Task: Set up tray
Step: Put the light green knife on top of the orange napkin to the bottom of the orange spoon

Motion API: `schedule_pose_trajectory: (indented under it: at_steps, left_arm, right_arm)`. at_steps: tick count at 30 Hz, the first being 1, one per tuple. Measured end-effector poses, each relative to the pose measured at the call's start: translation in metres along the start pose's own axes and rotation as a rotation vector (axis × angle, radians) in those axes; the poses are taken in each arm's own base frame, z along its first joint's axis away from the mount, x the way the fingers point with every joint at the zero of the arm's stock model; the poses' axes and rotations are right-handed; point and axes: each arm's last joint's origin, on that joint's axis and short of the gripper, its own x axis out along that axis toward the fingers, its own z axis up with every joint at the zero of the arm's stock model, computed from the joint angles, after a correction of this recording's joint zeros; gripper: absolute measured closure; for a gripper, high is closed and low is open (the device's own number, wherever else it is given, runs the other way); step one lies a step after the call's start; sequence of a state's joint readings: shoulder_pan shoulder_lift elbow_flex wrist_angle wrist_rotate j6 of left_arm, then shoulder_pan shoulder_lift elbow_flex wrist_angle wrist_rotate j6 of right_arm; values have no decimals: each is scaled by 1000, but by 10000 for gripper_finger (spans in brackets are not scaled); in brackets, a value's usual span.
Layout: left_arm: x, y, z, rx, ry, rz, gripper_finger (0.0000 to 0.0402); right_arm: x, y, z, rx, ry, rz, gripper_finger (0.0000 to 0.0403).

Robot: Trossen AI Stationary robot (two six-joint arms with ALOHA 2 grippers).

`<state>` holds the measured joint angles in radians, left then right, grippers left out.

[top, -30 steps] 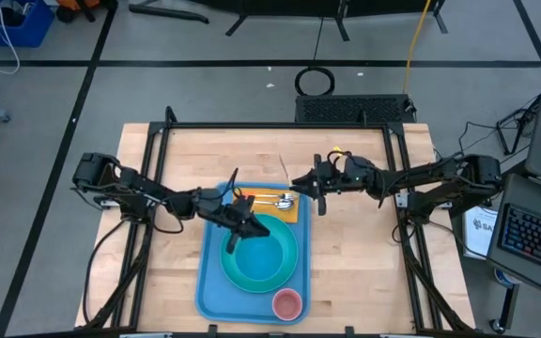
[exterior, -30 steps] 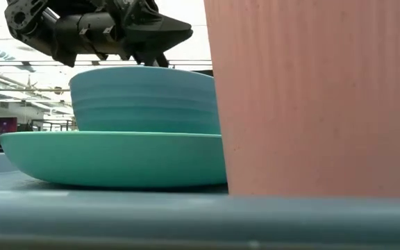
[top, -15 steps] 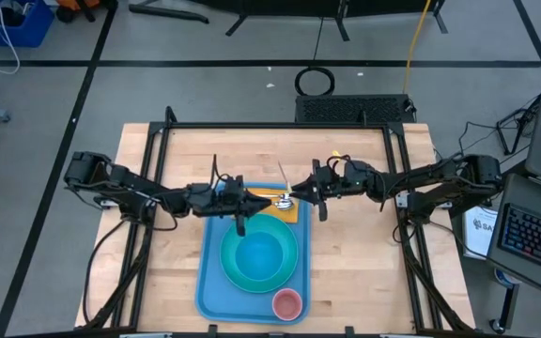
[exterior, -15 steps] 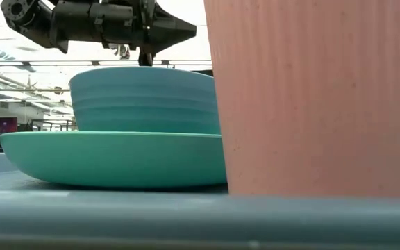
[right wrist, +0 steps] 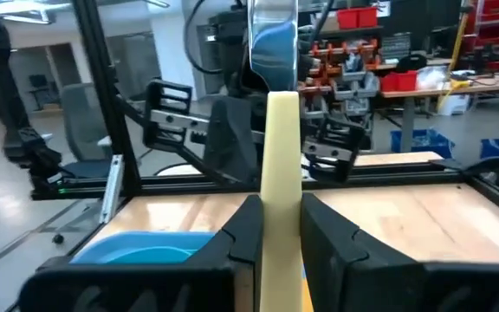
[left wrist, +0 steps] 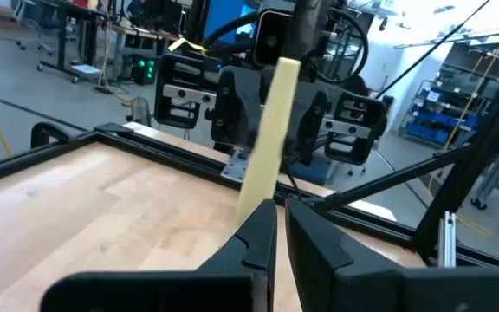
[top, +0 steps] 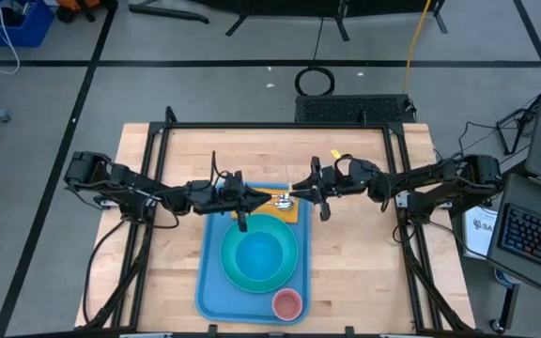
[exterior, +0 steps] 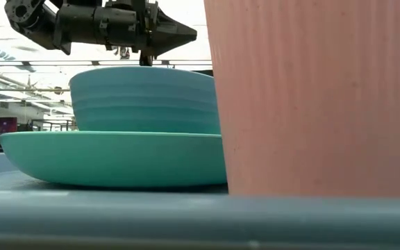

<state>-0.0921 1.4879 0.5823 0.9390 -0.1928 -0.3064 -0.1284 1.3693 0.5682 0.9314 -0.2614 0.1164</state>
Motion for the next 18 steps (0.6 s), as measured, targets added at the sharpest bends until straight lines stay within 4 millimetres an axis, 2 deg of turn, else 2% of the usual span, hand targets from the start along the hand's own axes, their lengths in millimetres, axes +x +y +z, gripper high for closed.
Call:
schedule_pose_trajectory:
  at_steps: [6,11,18]
  left_arm:
    - [0,1,1,25,-10,10,371]
    - [0,3,2,62,-43,97,371]
    - [-1,-2,8,121,-107,89,371]
  right_arm:
    - [1,7,11,-124,-120,36,361]
    - [-1,10,21,-165,-219,46,361]
    - [6,8,9,-144,-196,50,361]
